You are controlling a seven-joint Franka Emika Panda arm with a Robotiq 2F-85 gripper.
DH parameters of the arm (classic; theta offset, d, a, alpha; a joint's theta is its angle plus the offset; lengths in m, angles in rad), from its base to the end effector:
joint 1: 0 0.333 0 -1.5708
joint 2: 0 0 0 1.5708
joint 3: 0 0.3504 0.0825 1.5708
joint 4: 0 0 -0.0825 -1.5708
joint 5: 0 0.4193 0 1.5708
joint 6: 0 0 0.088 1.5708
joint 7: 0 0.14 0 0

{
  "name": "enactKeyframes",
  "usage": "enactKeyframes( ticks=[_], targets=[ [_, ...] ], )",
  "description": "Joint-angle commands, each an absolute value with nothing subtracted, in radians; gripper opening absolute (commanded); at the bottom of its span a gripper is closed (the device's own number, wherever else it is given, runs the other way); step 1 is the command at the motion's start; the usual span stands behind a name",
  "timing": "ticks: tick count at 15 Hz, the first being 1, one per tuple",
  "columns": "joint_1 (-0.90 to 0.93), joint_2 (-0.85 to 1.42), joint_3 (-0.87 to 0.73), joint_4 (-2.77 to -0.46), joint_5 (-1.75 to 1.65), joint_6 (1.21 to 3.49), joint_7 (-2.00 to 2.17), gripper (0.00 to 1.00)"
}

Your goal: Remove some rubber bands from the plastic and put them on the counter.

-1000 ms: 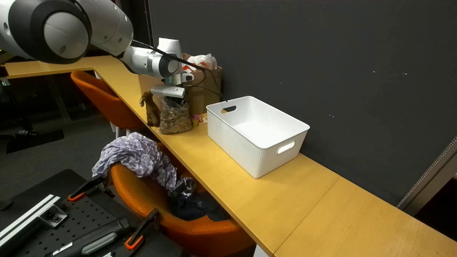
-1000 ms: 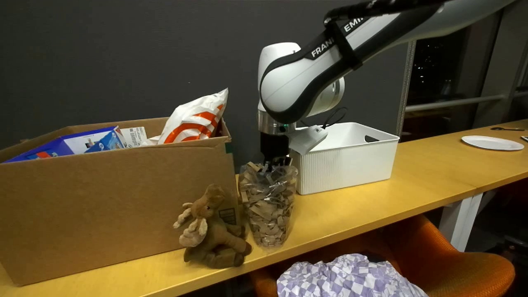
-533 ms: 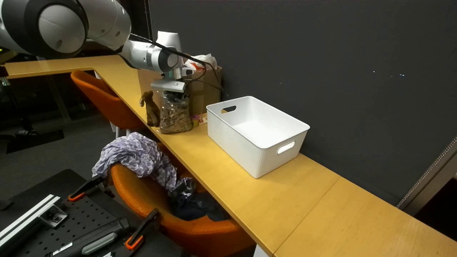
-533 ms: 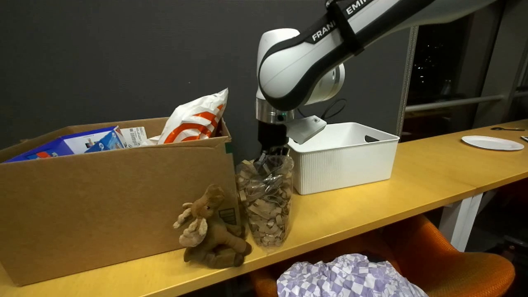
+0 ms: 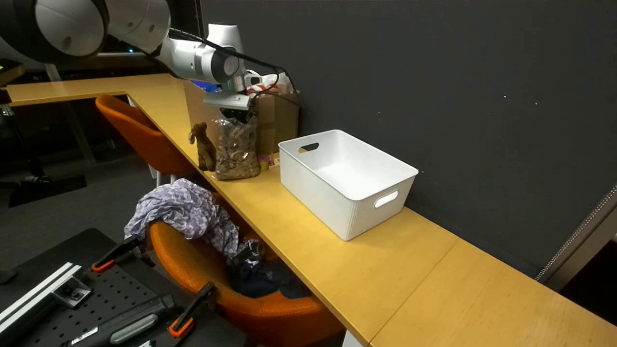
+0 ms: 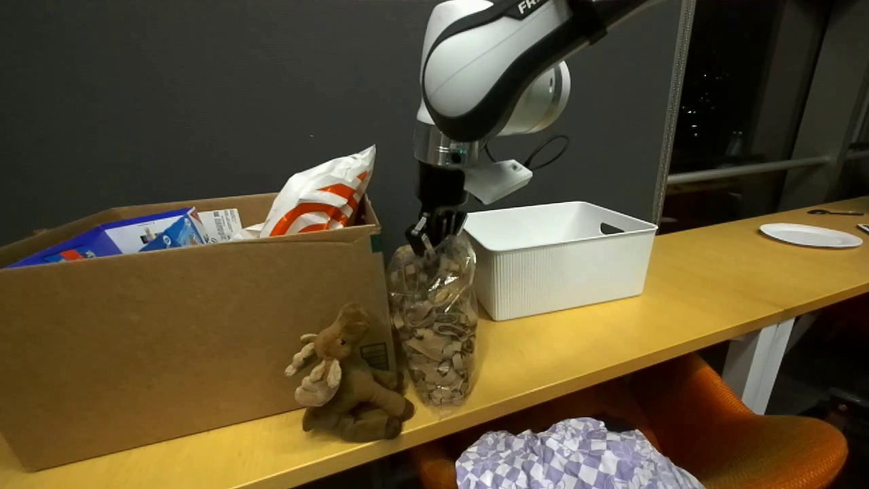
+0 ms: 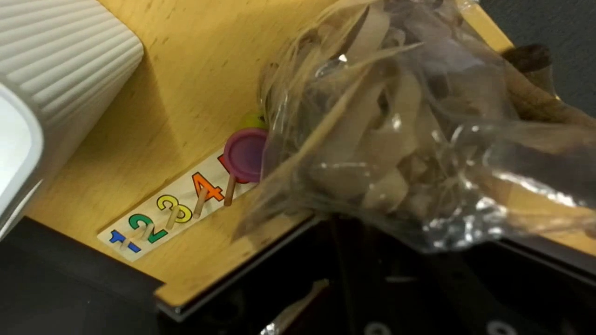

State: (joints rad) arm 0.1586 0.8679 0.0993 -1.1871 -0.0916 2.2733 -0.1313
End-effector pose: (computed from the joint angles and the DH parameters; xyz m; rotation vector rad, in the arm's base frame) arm 0.8255 0.1882 0.2589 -3.0517 -0.6142 -0.3471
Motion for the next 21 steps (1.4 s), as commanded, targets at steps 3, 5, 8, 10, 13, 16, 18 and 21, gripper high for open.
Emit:
enactKeyframes(
  ticks=[3,5,8,10,13,16,18,21],
  targets=[
    [0.157,0.790,0.106,-1.240,-0.087,2.322,-0.147,0.02],
    [0.159,0.767,0.101,-1.255,-0.085,2.319,-0.130,0.02],
    [0.160,0.719,0.088,-1.300,-0.082,2.314,-0.081,0.02],
    [0.157,0.683,0.082,-1.341,-0.081,2.324,-0.055,0.02],
    [0.155,0.627,0.071,-1.395,-0.085,2.338,-0.018,0.02],
    [0.157,0.576,0.064,-1.436,-0.090,2.346,0.009,0.02],
    [0.159,0.530,0.056,-1.476,-0.094,2.340,0.035,0.02],
    [0.151,0.450,0.034,-1.558,-0.102,2.340,0.085,0.02]
  ],
)
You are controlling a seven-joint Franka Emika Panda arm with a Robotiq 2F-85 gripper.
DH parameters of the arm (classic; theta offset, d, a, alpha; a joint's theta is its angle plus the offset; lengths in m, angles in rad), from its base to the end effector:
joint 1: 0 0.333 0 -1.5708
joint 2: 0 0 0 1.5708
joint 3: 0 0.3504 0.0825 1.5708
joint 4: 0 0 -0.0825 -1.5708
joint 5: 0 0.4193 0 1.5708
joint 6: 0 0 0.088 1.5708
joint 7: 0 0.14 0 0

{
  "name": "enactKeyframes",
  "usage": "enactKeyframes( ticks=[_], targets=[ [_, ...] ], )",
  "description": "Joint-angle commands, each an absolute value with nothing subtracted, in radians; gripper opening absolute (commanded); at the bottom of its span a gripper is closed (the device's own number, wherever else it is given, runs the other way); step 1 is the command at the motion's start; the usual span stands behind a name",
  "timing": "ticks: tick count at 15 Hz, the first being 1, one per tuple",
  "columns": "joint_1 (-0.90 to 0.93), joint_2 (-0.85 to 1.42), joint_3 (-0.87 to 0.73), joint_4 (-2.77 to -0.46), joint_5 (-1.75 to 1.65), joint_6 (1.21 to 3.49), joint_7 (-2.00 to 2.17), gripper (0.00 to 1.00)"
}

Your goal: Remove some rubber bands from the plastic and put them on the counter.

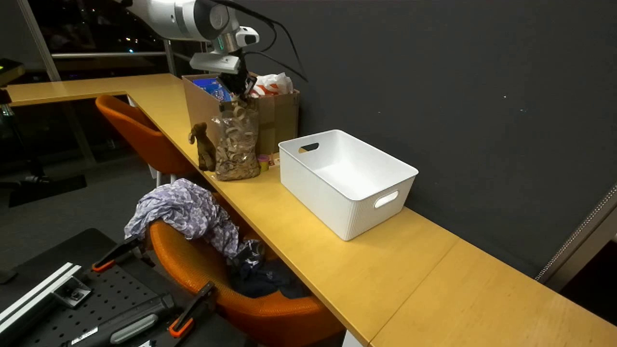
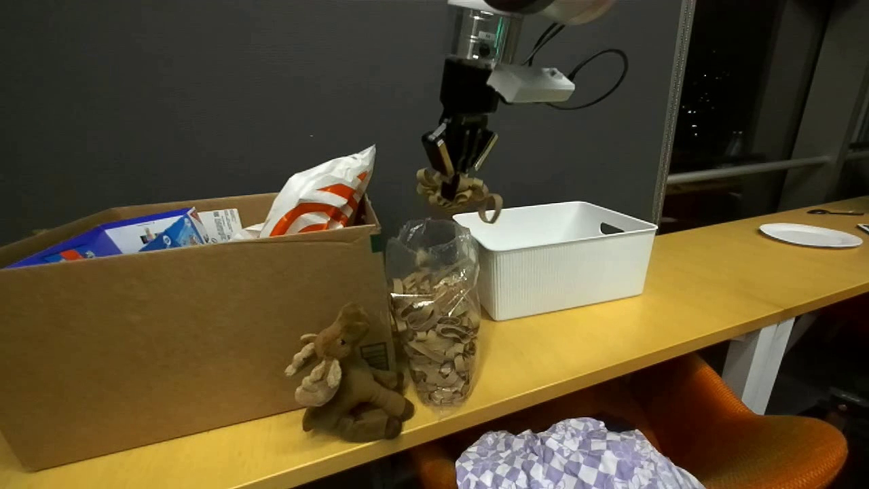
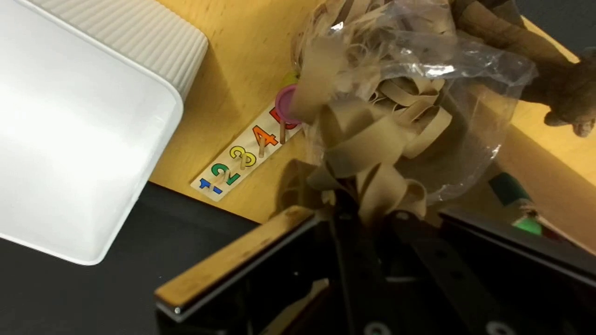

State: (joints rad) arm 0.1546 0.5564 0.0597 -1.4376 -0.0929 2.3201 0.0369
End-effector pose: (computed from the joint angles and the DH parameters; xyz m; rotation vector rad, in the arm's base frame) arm 0.7839 0.1575 0.3862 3.0744 0.3322 0.5158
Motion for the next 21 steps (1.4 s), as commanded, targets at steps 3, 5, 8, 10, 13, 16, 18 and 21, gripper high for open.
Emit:
enactKeyframes(
  ticks=[3,5,8,10,13,16,18,21],
  targets=[
    [0.128,0.382,0.009,-1.644,-0.098,2.351,0.118,0.02],
    [0.105,0.369,-0.002,-1.678,-0.088,2.347,0.127,0.02],
    [0.062,0.393,-0.010,-1.712,-0.070,2.370,0.114,0.02],
    [0.038,0.438,-0.005,-1.715,-0.049,2.394,0.105,0.02],
    [0.023,0.516,0.006,-1.718,-0.018,2.420,0.103,0.02],
    [0.040,0.575,0.006,-1.737,-0.013,2.445,0.123,0.02],
    [0.045,0.614,0.007,-1.736,-0.016,2.484,0.120,0.02],
    [0.045,0.675,0.012,-1.707,-0.018,2.525,0.100,0.02]
  ],
)
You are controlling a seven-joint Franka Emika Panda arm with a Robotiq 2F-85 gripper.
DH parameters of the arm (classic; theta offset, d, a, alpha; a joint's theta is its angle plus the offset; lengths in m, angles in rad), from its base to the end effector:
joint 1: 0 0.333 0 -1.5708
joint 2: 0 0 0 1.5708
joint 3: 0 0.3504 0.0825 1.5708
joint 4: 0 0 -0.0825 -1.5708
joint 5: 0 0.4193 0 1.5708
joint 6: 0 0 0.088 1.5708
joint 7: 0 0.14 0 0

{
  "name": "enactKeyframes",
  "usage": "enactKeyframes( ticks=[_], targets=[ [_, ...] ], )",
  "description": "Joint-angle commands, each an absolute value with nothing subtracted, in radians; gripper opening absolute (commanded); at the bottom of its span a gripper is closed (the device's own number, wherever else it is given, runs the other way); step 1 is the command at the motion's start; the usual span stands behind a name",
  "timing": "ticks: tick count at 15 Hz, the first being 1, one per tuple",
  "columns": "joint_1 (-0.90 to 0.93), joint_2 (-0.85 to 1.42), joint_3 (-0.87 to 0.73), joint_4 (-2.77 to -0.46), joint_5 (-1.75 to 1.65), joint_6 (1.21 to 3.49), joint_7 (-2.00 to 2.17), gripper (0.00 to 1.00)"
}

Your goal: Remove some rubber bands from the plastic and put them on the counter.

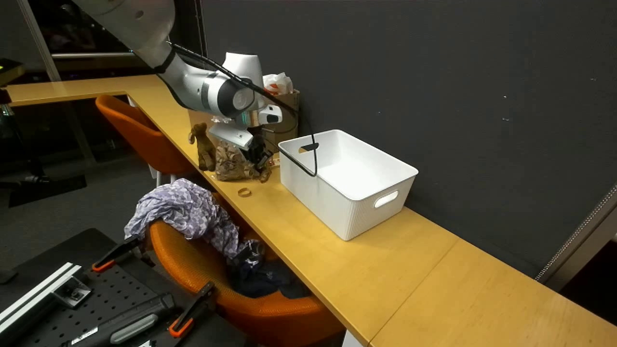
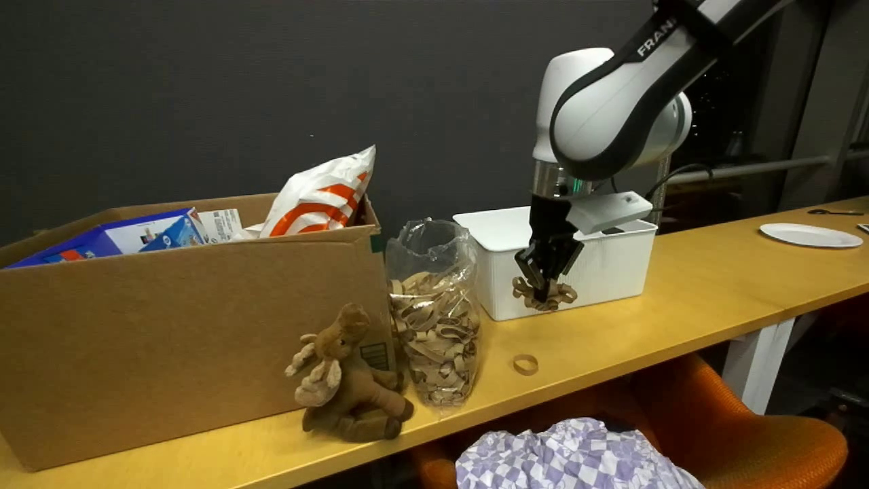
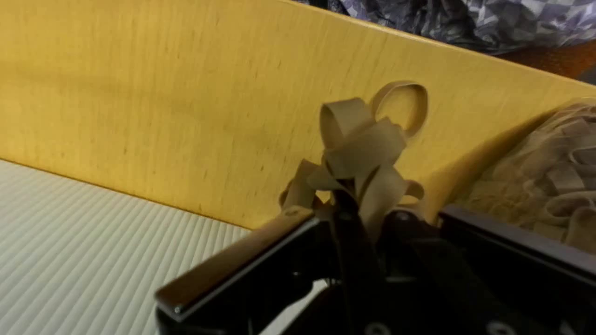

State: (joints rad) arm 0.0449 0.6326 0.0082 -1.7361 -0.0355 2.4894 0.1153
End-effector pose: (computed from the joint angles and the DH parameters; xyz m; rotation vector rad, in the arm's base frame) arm 0.7288 0.0377 0.1959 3.1270 -0.0581 0.1908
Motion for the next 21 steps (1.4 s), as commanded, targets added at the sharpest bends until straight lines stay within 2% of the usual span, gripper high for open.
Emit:
enactKeyframes(
  ticks=[1,3,4,5,6,15,21],
  targets=[
    [0.039,0.699,0.015,-1.690,-0.015,2.528,0.088,0.02],
    [0.034,0.735,0.015,-1.657,-0.011,2.516,0.085,0.02],
    [0.033,0.749,0.016,-1.643,-0.010,2.512,0.085,0.08],
    [0.032,0.762,0.016,-1.626,-0.011,2.506,0.085,0.33],
    [0.031,0.774,0.017,-1.612,-0.010,2.502,0.085,0.35],
    [0.030,0.823,0.013,-1.518,-0.010,2.480,0.092,0.99],
    [0.039,0.782,0.013,-1.520,-0.002,2.454,0.117,1.00]
  ],
)
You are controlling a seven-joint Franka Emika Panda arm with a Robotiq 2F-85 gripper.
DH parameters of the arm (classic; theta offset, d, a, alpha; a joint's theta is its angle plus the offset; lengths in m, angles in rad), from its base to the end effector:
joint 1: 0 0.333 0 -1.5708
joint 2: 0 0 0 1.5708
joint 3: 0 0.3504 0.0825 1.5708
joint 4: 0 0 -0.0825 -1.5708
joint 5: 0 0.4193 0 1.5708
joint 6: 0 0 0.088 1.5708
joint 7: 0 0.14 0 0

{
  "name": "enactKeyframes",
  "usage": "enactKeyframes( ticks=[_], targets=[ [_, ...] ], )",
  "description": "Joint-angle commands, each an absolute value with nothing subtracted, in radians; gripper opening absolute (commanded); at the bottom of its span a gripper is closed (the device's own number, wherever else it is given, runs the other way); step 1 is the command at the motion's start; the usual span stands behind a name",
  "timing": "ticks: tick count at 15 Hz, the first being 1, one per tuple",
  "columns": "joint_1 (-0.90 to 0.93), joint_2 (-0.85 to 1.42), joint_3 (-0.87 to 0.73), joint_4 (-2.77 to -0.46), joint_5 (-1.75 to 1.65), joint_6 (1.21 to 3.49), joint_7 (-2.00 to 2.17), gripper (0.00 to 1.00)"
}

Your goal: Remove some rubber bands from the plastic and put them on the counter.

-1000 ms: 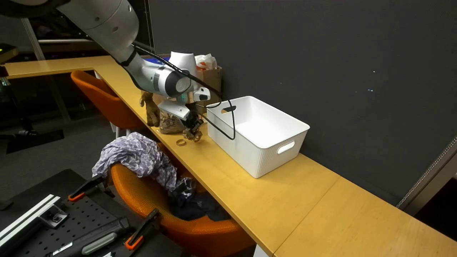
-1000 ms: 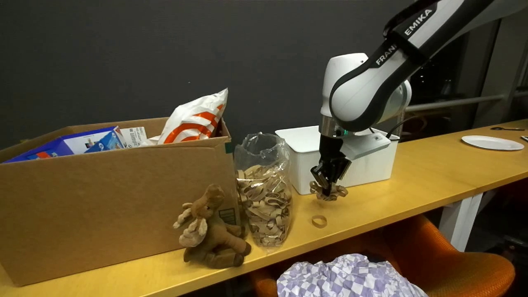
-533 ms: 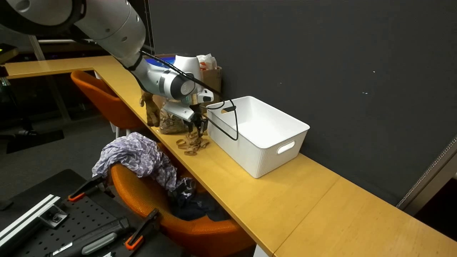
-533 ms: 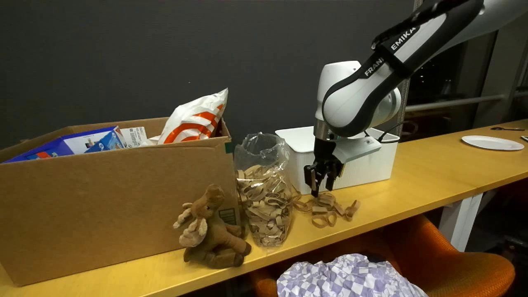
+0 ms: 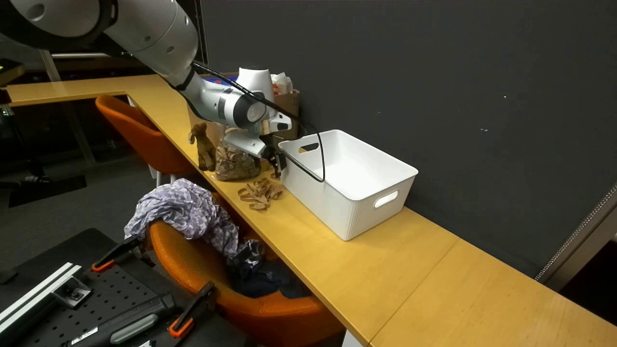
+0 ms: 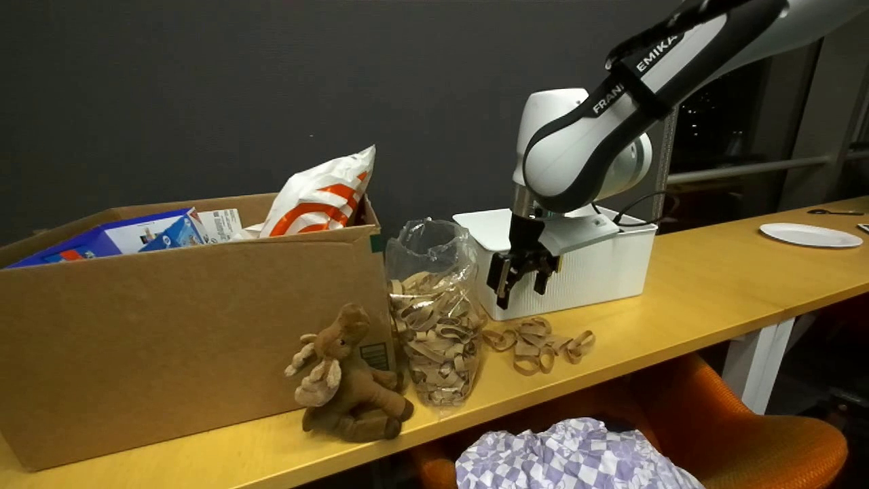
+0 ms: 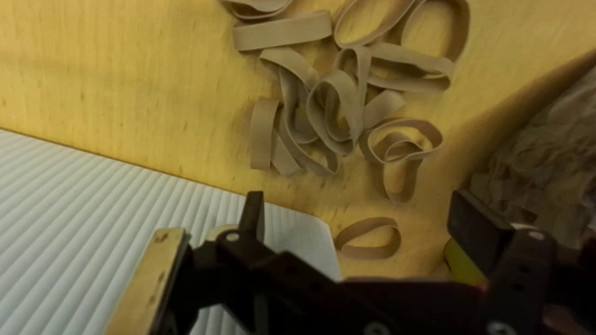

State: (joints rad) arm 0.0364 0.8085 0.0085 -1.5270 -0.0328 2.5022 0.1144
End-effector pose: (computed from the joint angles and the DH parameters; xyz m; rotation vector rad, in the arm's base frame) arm 0.7794 0.0336 0.1611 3.1272 -0.0750 0.2626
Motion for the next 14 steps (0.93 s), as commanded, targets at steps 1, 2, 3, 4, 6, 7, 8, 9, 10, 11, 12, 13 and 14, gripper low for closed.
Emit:
enactKeyframes(
  ticks=[1,2,3,4,6,7,8,9,10,11,12,13,14],
  targets=[
    [0.045,0.765,0.013,-1.534,-0.001,2.447,0.126,1.00],
    [0.051,0.747,0.010,-1.545,-0.002,2.437,0.136,1.00],
    [0.057,0.724,0.007,-1.559,-0.002,2.422,0.150,1.00],
    [0.062,0.694,0.007,-1.576,-0.001,2.396,0.161,1.00],
    [0.073,0.636,-0.001,-1.605,-0.005,2.353,0.193,1.00],
    [0.079,0.604,-0.006,-1.621,-0.009,2.337,0.213,1.00],
    [0.082,0.576,-0.009,-1.633,-0.011,2.316,0.230,1.00],
    [0.085,0.545,-0.012,-1.647,-0.014,2.301,0.246,1.00],
    [0.085,0.520,-0.014,-1.657,-0.018,2.293,0.256,1.00],
    [0.086,0.490,-0.017,-1.667,-0.024,2.286,0.267,1.00],
    [0.087,0.465,-0.016,-1.674,-0.028,2.289,0.270,1.00],
    [0.088,0.444,-0.016,-1.677,-0.034,2.296,0.269,1.00],
    [0.090,0.426,-0.013,-1.676,-0.037,2.295,0.268,1.00]
  ],
)
